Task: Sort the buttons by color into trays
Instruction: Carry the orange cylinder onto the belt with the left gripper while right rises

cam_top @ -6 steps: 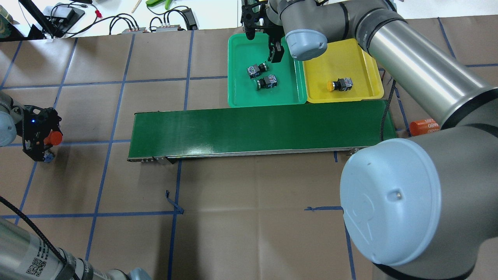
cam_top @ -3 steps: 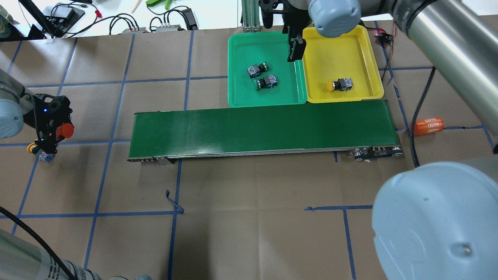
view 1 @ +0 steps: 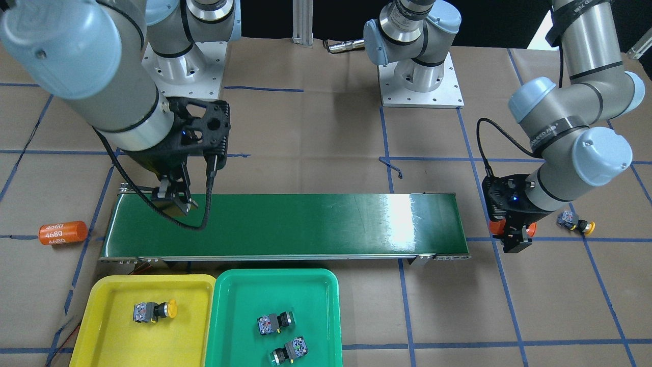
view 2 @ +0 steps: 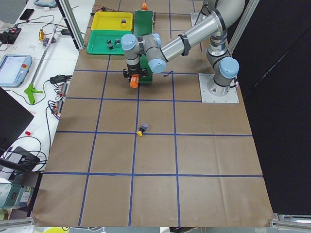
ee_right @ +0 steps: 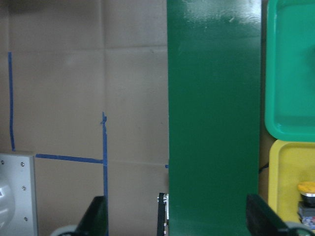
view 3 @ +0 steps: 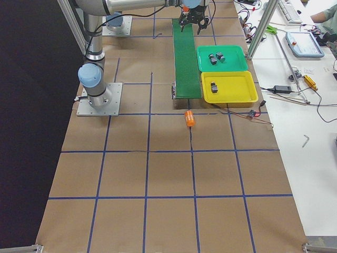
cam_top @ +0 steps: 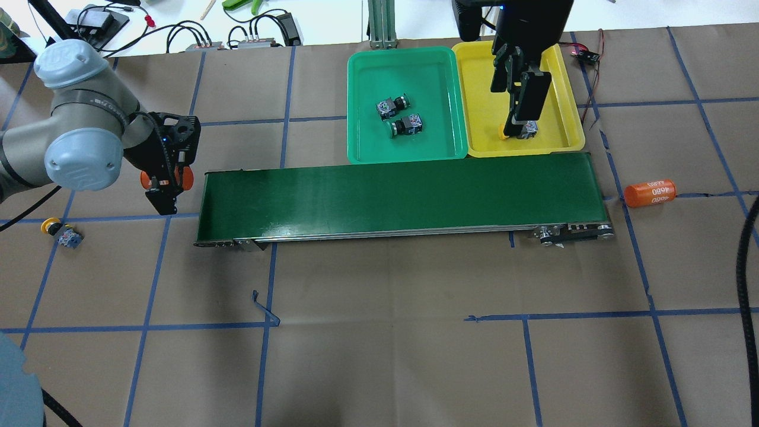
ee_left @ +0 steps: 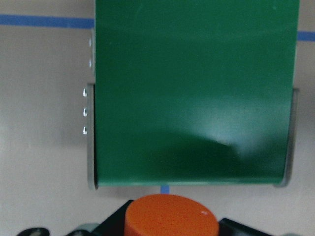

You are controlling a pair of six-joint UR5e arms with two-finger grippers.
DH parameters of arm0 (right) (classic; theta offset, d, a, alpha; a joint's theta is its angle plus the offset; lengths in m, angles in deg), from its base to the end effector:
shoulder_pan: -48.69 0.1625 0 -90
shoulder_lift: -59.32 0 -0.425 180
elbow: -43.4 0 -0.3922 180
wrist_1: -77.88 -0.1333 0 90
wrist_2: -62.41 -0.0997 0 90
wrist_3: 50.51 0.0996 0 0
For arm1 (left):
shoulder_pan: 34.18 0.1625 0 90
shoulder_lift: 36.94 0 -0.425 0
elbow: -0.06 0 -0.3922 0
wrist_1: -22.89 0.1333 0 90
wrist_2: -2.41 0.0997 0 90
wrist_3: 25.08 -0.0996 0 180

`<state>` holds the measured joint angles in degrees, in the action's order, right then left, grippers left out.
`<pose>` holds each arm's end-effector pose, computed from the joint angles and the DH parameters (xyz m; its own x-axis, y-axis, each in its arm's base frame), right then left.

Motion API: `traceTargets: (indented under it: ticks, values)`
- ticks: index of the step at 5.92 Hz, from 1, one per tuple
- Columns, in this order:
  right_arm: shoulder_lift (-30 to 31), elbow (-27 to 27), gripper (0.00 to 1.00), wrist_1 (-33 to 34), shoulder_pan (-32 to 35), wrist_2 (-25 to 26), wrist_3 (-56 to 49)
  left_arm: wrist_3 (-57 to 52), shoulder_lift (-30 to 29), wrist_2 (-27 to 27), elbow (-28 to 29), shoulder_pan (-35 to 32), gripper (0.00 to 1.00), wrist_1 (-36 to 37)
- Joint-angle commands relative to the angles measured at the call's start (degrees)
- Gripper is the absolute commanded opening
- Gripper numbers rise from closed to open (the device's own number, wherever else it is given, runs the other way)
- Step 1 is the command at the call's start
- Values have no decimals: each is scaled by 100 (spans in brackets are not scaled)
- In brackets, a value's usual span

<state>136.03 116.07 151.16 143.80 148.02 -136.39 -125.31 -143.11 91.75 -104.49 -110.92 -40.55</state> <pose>0.1906 -0.5496 0.4850 0.0152 -0.9744 -0.2243 -0.9983 -0.0021 -0.0587 -0.0052 -0.5640 0.2638 -0.0523 0.9962 0.0693 0.9982 0.0541 -0.0242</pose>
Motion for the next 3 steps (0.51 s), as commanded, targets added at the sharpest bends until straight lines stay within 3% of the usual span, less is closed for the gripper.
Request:
traceTargets:
  ticks: [1, 3]
  values:
    - [562, 1111, 100, 820, -10, 130, -25, 731, 71, -196, -293, -524, 22, 77]
    - [836, 1897, 100, 1626, -1, 122, 1, 917, -113, -250, -312, -684, 24, 262]
